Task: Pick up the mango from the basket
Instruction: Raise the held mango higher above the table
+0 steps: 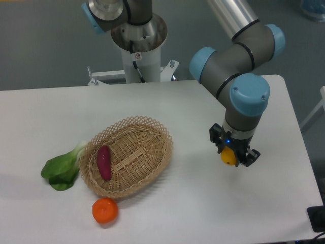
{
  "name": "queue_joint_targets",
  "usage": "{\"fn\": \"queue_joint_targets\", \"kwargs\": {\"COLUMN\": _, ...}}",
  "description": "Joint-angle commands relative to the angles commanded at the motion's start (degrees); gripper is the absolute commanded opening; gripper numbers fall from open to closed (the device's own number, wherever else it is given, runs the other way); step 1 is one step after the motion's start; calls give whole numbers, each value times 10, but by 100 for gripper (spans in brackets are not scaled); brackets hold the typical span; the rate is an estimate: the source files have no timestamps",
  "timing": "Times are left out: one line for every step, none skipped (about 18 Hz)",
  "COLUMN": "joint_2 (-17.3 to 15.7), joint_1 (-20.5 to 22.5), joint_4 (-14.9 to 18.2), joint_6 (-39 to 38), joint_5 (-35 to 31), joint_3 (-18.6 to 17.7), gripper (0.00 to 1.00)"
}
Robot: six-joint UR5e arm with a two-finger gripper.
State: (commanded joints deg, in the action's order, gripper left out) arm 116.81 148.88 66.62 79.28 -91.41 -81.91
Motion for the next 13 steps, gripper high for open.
{"fn": "queue_joint_targets", "kwargs": {"joint_2": 0, "joint_1": 0, "joint_4": 0, "joint_6": 0, "joint_5": 0, "joint_3": 0, "gripper": 61}}
{"fn": "queue_joint_targets", "kwargs": {"joint_2": 1, "joint_1": 0, "joint_4": 1, "joint_6": 0, "joint_5": 0, "joint_3": 1, "gripper": 61}}
{"fn": "queue_joint_targets", "kwargs": {"joint_2": 1, "joint_1": 0, "joint_4": 1, "joint_6": 0, "joint_5": -1, "joint_3": 2, "gripper": 61}}
{"fn": "queue_joint_targets", "kwargs": {"joint_2": 2, "joint_1": 0, "joint_4": 1, "joint_6": -1, "joint_5": -1, "joint_3": 3, "gripper": 61}}
{"fn": "queue_joint_targets", "kwargs": {"joint_2": 2, "joint_1": 0, "joint_4": 1, "joint_6": 0, "joint_5": -1, "joint_3": 2, "gripper": 61}}
{"fn": "queue_joint_targets", "kwargs": {"joint_2": 2, "joint_1": 0, "joint_4": 1, "joint_6": -1, "joint_5": 0, "joint_3": 3, "gripper": 61}}
{"fn": "queue_joint_targets", "kwargs": {"joint_2": 2, "joint_1": 0, "joint_4": 1, "joint_6": -1, "joint_5": -1, "joint_3": 3, "gripper": 61}}
{"fn": "queue_joint_targets", "kwargs": {"joint_2": 2, "joint_1": 0, "joint_4": 1, "joint_6": -1, "joint_5": -1, "joint_3": 2, "gripper": 61}}
{"fn": "queue_joint_targets", "kwargs": {"joint_2": 2, "joint_1": 0, "joint_4": 1, "joint_6": -1, "joint_5": -1, "joint_3": 2, "gripper": 61}}
{"fn": "queue_joint_targets", "kwargs": {"joint_2": 2, "joint_1": 0, "joint_4": 1, "joint_6": -1, "joint_5": -1, "joint_3": 2, "gripper": 61}}
{"fn": "queue_joint_targets", "kwargs": {"joint_2": 2, "joint_1": 0, "joint_4": 1, "joint_6": -3, "joint_5": -1, "joint_3": 2, "gripper": 60}}
{"fn": "queue_joint_targets", "kwargs": {"joint_2": 2, "joint_1": 0, "joint_4": 1, "joint_6": -4, "joint_5": -1, "joint_3": 2, "gripper": 60}}
{"fn": "queue_joint_targets", "kwargs": {"joint_2": 2, "joint_1": 0, "joint_4": 1, "joint_6": -5, "joint_5": -1, "joint_3": 2, "gripper": 60}}
